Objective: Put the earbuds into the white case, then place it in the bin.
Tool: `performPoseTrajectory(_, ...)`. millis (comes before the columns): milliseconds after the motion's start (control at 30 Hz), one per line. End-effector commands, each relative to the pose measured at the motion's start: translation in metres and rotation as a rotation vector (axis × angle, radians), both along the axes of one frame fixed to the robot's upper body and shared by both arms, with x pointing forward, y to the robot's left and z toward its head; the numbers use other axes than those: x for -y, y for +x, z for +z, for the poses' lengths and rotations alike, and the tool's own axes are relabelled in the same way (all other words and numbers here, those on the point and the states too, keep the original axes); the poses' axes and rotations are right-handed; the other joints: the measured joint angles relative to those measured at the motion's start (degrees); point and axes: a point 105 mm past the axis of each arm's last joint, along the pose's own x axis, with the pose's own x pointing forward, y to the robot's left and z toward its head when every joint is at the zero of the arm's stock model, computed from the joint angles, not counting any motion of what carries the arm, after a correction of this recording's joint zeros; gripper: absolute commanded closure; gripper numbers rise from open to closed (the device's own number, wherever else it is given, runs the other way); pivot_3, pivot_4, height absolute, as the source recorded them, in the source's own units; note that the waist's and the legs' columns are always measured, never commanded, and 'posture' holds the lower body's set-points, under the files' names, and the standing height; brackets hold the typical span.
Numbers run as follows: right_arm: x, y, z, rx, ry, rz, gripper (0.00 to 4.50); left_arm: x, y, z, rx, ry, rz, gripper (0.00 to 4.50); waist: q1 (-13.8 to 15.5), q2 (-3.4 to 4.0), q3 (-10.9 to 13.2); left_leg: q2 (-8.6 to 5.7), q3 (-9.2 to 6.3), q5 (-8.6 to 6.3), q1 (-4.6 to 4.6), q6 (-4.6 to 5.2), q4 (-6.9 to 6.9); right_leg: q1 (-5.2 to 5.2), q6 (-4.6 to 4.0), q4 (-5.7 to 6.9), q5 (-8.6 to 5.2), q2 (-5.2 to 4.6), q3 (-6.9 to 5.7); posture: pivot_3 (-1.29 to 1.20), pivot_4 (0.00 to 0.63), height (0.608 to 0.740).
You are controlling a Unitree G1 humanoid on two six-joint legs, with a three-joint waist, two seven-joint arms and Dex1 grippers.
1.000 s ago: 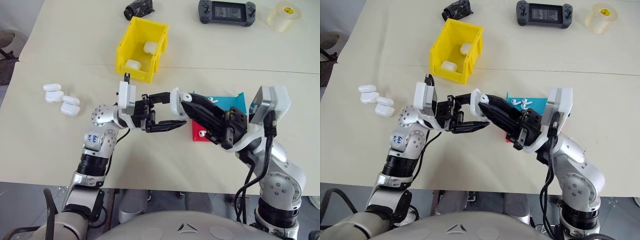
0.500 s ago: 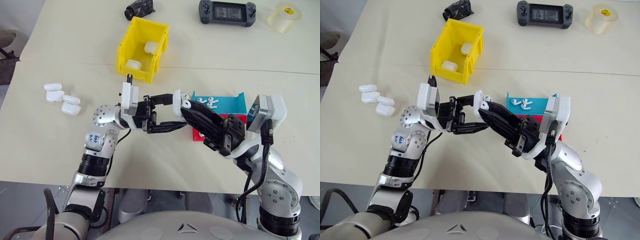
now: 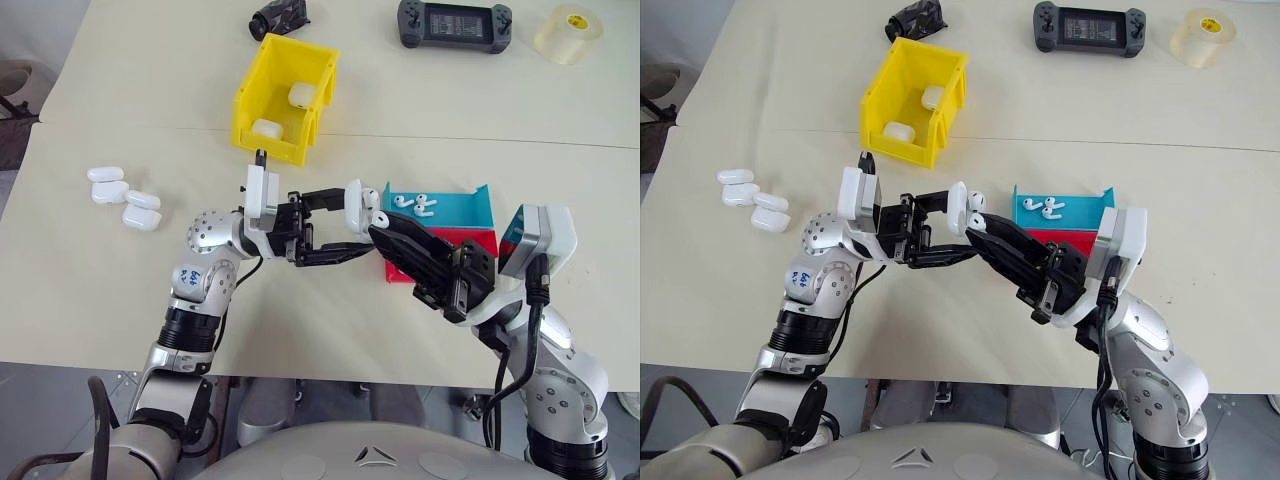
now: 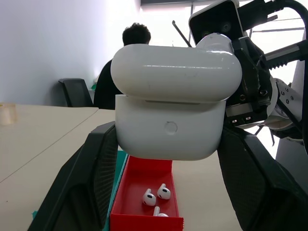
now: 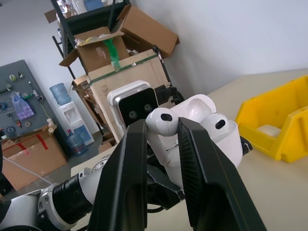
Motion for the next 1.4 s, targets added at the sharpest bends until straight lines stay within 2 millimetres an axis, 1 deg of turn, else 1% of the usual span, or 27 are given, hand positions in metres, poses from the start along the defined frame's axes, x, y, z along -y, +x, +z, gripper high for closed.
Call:
performPoseTrajectory(33,-0.001,0.004,-0.004,-0.013,-0.018,-0.010,3.96,0.001,-0.006,0.013,0.065,-0.040,-0.023,1.75,0.00,0.00,0.00,0.01,0.00,0.00,0.00,0.00,0.00,0.00,0.00,0.00,0.00,0.00,0.00,0.00,0.150,0.740)
performPoseTrajectory(233,-0.003,0.006,0.000,0.002,-0.019,-0.001,3.96,0.003,-0.008,0.013,0.057,-0.051,-0.031,1.75,0.03,-0.01,0.00,-0.01,-0.01,0.00,0.00,0.00,0.00,0.01,0.00,-0.01,0.00,-0.02,-0.01,0.00,0.150,0.740)
performPoseTrajectory(367,-0.003,0.006,-0.005,-0.013,-0.036,0.003,3.96,0.003,-0.008,0.014,0.059,-0.061,-0.023,1.75,0.03,-0.01,0.00,0.00,-0.01,0.00,0.00,0.00,0.00,0.01,0.00,-0.02,0.00,-0.02,-0.01,0.00,0.150,0.740)
performPoseTrajectory(567,-0.001,0.008,-0.020,-0.064,-0.078,0.006,3.96,0.002,-0.006,0.018,0.053,-0.080,-0.018,1.75,0.02,-0.01,0.00,-0.01,0.00,0.00,0.00,0.00,0.00,0.01,0.00,-0.01,0.00,-0.02,-0.01,0.00,0.150,0.740)
performPoseTrajectory(600,-0.002,0.005,-0.021,-0.089,-0.070,0.038,3.96,0.002,-0.006,0.019,0.053,-0.080,-0.020,1.75,0.03,-0.01,0.00,0.00,0.00,0.00,0.00,0.00,0.00,0.01,0.00,-0.01,0.00,-0.01,-0.01,0.00,0.150,0.740)
performPoseTrajectory(633,-0.001,0.006,-0.019,-0.074,-0.067,0.026,3.23,0.003,-0.007,0.020,0.056,-0.080,-0.025,1.75,0.03,-0.01,0.00,0.00,-0.01,0.00,0.00,0.00,0.00,0.01,0.00,-0.01,0.00,-0.02,-0.01,0.00,0.150,0.740)
performPoseTrajectory(667,-0.001,0.007,-0.018,-0.062,-0.065,0.017,3.03,0.003,-0.007,0.020,0.057,-0.080,-0.029,1.75,0.04,-0.01,0.00,0.01,-0.01,0.00,0.00,0.00,0.00,0.01,0.00,-0.01,0.00,-0.02,-0.01,0.00,0.150,0.740)
performPoseTrajectory(733,0.001,0.008,-0.015,-0.024,-0.083,0.003,2.42,0.004,-0.007,0.020,0.055,-0.073,-0.036,1.75,0.03,-0.01,0.00,0.00,-0.01,0.00,0.00,0.00,0.00,0.01,0.00,-0.02,0.00,-0.02,-0.01,0.00,0.150,0.740)
performPoseTrajectory(767,0.004,0.008,-0.012,-0.013,-0.084,-0.005,2.00,0.004,-0.007,0.019,0.054,-0.068,-0.036,1.75,0.03,-0.01,-0.01,0.00,0.00,0.00,-0.01,0.00,0.00,0.01,0.00,-0.03,0.00,-0.02,0.00,0.00,0.150,0.740)
performPoseTrajectory(867,0.016,0.009,-0.006,0.009,-0.091,-0.049,1.03,0.002,-0.006,0.016,0.056,-0.028,-0.021,1.75,0.13,-0.03,0.00,-0.02,-0.02,0.00,-0.02,0.01,0.01,0.02,0.00,-0.03,0.00,-0.03,-0.03,0.00,0.150,0.740)
performPoseTrajectory(933,0.022,0.009,-0.005,0.015,-0.103,-0.062,1.03,0.000,-0.005,0.014,0.061,-0.006,-0.014,1.75,0.08,-0.03,0.00,-0.02,-0.01,0.00,-0.01,0.01,0.00,0.02,0.00,-0.03,0.00,-0.04,-0.02,0.00,0.150,0.740)
performPoseTrajectory(1000,0.039,0.010,-0.003,0.021,-0.139,-0.110,1.03,-0.003,0.003,0.008,0.082,0.084,0.041,1.75,0.10,-0.03,0.00,0.00,-0.01,0.00,-0.01,0.01,0.00,0.02,0.00,-0.03,0.00,-0.03,-0.02,0.00,0.150,0.740)
performPoseTrajectory(1067,0.055,0.009,-0.003,0.026,-0.233,-0.146,1.45,-0.009,0.014,-0.002,0.129,0.256,0.122,1.75,0.14,-0.04,0.01,0.00,0.00,0.00,-0.01,0.01,0.01,0.03,0.00,-0.05,0.00,-0.02,-0.02,0.00,0.150,0.740)
performPoseTrajectory(1133,0.060,0.009,-0.001,0.040,-0.299,-0.148,1.95,-0.013,0.023,-0.007,0.157,0.368,0.180,1.75,0.15,-0.05,0.02,-0.02,0.02,0.00,-0.01,0.02,0.01,0.03,0.00,-0.06,0.00,-0.01,-0.02,0.00,0.150,0.740)
performPoseTrajectory(1233,0.054,0.010,-0.001,0.051,-0.373,-0.114,3.03,-0.013,0.029,-0.011,0.163,0.438,0.218,1.75,0.14,-0.05,0.02,0.01,0.02,0.00,0.01,0.04,0.00,0.06,0.00,-0.10,0.00,-0.01,0.00,0.00,0.150,0.740)
performPoseTrajectory(1267,0.051,0.011,-0.001,0.054,-0.394,-0.102,3.36,-0.014,0.031,-0.014,0.168,0.486,0.231,1.75,0.14,-0.06,0.02,0.03,0.01,0.00,0.01,0.04,-0.01,0.05,0.00,-0.10,0.00,-0.07,0.00,0.00,0.150,0.740)
performPoseTrajectory(1367,0.029,0.017,0.003,0.075,-0.412,-0.047,4.39,-0.004,0.032,-0.016,0.183,0.554,0.211,1.75,-0.06,-0.11,0.06,0.05,0.01,0.00,-0.01,0.03,-0.03,0.03,0.00,-0.09,0.00,-0.11,0.00,0.00,0.150,0.740)
performPoseTrajectory(1400,0.021,0.020,0.003,0.082,-0.423,-0.027,4.45,0.001,0.029,-0.016,0.188,0.563,0.195,1.75,0.02,-0.11,0.06,0.07,0.03,0.01,-0.03,0.02,-0.03,0.02,0.00,-0.10,0.00,-0.11,0.02,0.00,0.150,0.740)
